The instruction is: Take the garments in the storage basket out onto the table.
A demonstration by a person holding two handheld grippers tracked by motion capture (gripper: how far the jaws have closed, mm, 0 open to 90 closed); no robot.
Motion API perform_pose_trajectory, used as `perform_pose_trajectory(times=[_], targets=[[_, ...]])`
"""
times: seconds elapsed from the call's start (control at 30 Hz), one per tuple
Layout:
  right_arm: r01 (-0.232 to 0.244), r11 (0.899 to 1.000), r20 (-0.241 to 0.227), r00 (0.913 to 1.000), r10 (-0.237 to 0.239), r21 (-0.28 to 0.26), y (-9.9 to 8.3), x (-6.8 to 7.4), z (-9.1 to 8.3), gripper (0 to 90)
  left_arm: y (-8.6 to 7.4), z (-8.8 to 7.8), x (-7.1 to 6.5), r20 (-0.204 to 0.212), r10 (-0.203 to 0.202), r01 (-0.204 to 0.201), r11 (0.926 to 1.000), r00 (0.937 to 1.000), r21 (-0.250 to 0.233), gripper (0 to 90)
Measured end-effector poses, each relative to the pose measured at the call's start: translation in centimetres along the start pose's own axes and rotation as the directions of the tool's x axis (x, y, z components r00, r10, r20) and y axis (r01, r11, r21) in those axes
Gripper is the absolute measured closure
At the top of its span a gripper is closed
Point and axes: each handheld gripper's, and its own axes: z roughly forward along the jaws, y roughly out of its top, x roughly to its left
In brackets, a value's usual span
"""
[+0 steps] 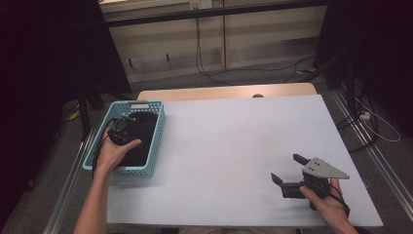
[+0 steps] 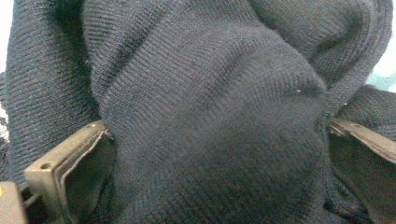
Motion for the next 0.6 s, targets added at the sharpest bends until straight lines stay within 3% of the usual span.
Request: perform_pose_trajectory(times=[0.1, 0.23, 0.33, 0.37, 0.43, 0.6], targets=[[0.0, 1.0, 0.001, 1.0, 0.0, 0.001, 0.0, 0.01, 0.03, 1.5, -0.14, 0.03, -0.13, -0.015, 0.015, -0.015, 0.9998, 0.9998, -0.014, 0.0], [0.001, 1.0, 0.002, 1.0, -0.001, 0.002, -0.01, -0.03, 0.08, 2.1, -0.2, 0.07, -0.09, -0.006, 0.017, -0.017, 0.9998, 0.9998, -0.014, 0.0], [0.0, 1.0, 0.001, 1.0, 0.0, 0.002, -0.01, 0.0, 0.07, 2.0, -0.05, 0.23, -0.12, 0.0, 0.03, -0.03, 0.9995, 0.9995, 0.003, 0.0], [0.001, 1.0, 0.001, 1.0, -0.001, 0.002, 0.0, 0.03, 0.06, 2.0, 0.25, 0.34, -0.43, -0.019, 0.05, -0.049, 0.9978, 0.9986, 0.045, 0.0], [0.002, 1.0, -0.002, 1.0, -0.002, 0.001, 0.01, 0.08, 0.01, 2.0, 0.36, 0.51, -0.91, -0.04, 0.073, -0.07, 0.9956, 0.9965, 0.062, 0.4], [0.005, 1.0, -0.008, 1.0, -0.005, -0.002, 0.0, 0.14, -0.09, 1.9, 0.7, 0.17, -0.93, -0.062, 0.071, -0.066, 0.9944, 0.9955, 0.082, 11.1]])
